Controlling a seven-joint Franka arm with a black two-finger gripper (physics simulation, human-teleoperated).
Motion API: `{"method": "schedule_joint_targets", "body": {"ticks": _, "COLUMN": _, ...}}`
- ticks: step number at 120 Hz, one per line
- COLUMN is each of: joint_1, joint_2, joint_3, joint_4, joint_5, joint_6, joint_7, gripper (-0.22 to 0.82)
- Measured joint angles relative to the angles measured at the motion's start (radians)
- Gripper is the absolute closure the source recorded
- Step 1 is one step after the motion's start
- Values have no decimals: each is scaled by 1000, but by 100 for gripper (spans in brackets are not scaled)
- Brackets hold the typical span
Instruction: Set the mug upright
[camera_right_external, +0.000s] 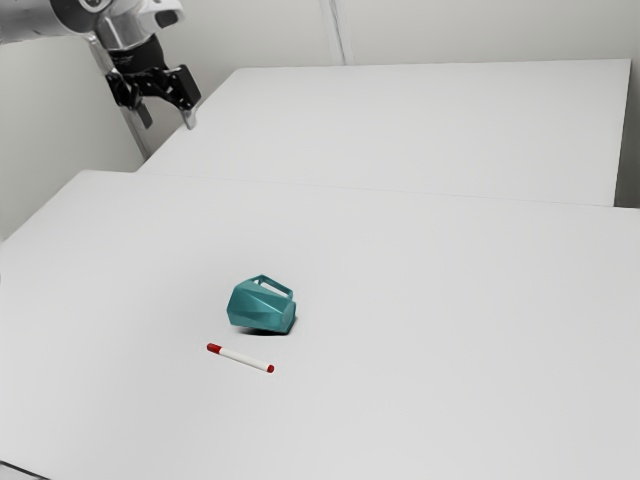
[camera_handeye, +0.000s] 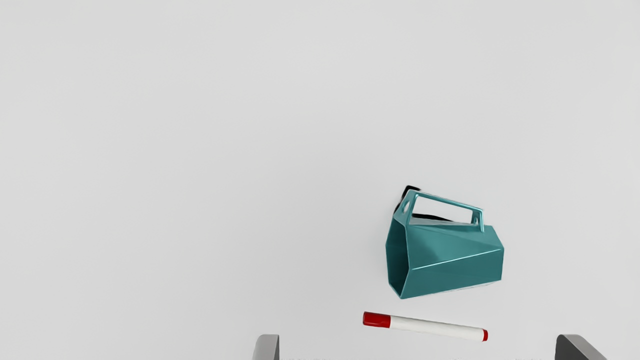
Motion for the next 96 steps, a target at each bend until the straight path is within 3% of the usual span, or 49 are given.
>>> {"method": "schedule_joint_targets", "body": {"ticks": 20, "joint_1": -6, "joint_2": -11, "joint_3": 18, "joint_4": -73, "joint_5": -66, "joint_6": 2, "joint_7": -15, "gripper": 0}}
{"method": "schedule_joint_targets", "body": {"ticks": 36, "joint_1": -72, "joint_2": -75, "joint_3": 223, "joint_4": -365, "joint_5": -262, "joint_6": 101, "joint_7": 6, "gripper": 0}}
{"method": "schedule_joint_targets", "body": {"ticks": 54, "joint_1": -96, "joint_2": -77, "joint_3": 322, "joint_4": -596, "joint_5": -524, "joint_6": 229, "joint_7": 101, "gripper": 0}}
{"method": "schedule_joint_targets", "body": {"ticks": 81, "joint_1": -98, "joint_2": 82, "joint_3": 412, "joint_4": -652, "joint_5": -838, "joint_6": 285, "joint_7": 310, "gripper": 0}}
{"method": "schedule_joint_targets", "body": {"ticks": 96, "joint_1": -97, "joint_2": 134, "joint_3": 426, "joint_4": -669, "joint_5": -956, "joint_6": 279, "joint_7": 420, "gripper": 0}}
